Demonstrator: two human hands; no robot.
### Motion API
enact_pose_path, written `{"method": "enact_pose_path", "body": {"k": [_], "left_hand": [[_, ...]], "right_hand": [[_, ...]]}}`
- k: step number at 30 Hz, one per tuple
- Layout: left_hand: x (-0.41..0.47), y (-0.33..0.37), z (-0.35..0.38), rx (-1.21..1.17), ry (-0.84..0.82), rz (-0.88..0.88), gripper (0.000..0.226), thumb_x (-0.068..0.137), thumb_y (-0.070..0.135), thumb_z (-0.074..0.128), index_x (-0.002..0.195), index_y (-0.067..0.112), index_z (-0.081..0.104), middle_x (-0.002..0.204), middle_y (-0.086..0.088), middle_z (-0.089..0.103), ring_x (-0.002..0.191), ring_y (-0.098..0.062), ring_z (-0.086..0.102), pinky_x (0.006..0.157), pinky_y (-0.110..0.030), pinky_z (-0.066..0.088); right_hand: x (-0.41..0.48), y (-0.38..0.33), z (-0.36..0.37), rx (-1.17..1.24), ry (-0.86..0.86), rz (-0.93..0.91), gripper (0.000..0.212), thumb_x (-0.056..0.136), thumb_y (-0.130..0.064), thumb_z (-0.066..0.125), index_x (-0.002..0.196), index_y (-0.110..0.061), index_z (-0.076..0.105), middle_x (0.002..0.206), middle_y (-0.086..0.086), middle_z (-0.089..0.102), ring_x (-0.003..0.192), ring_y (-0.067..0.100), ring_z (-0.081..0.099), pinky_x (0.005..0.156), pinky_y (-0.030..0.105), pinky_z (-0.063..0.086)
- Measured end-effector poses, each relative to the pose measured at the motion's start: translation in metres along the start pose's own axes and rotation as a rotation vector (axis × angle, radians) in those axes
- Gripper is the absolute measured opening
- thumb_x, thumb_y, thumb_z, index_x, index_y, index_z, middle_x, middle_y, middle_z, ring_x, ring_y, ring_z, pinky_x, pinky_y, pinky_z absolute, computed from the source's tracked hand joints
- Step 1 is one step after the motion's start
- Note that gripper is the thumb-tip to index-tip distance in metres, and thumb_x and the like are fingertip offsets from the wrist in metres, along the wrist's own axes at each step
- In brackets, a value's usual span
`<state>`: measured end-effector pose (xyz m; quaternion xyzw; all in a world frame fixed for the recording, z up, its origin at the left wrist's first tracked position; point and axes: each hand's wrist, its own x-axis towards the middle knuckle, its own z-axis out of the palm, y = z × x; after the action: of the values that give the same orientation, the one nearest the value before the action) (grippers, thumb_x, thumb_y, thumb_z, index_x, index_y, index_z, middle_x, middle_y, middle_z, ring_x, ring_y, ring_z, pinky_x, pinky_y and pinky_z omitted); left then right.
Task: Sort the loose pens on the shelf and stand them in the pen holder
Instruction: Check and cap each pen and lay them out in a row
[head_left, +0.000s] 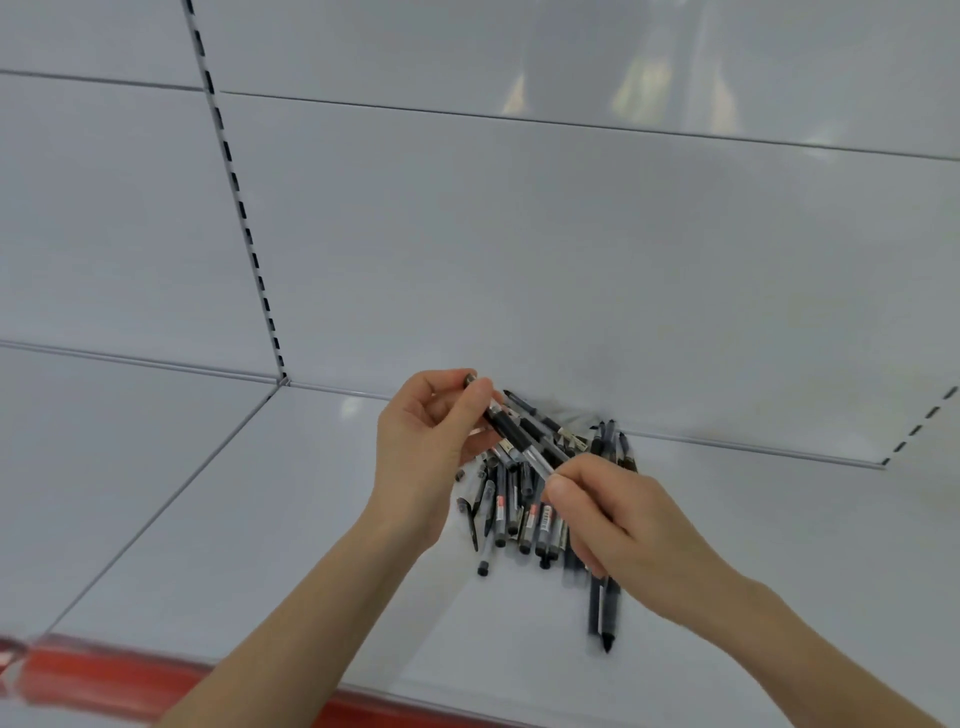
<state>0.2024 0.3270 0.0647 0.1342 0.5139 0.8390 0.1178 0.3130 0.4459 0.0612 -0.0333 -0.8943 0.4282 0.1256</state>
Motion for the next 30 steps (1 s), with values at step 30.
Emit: {"method": "enact_pose_path", "body": {"k": [30], "left_hand": [[0.041, -0.018, -0.058, 1.405, -0.260, 0.090, 0.017, 0.086, 0.019, 0.058, 0.097, 0.009, 0.067, 0.099, -0.005, 0.067, 0.093, -0.021, 0.059, 0.082, -0.029, 0.046]], "right_hand": [[0.055, 0.049, -0.016, -0.244, 0.206, 0.185, 0.009, 0.089, -0.022, 0.054, 0.083, -0.016, 0.058, 0.077, 0.002, 0.064, 0.064, 0.010, 0.054, 0.055, 0.012, 0.038]]}}
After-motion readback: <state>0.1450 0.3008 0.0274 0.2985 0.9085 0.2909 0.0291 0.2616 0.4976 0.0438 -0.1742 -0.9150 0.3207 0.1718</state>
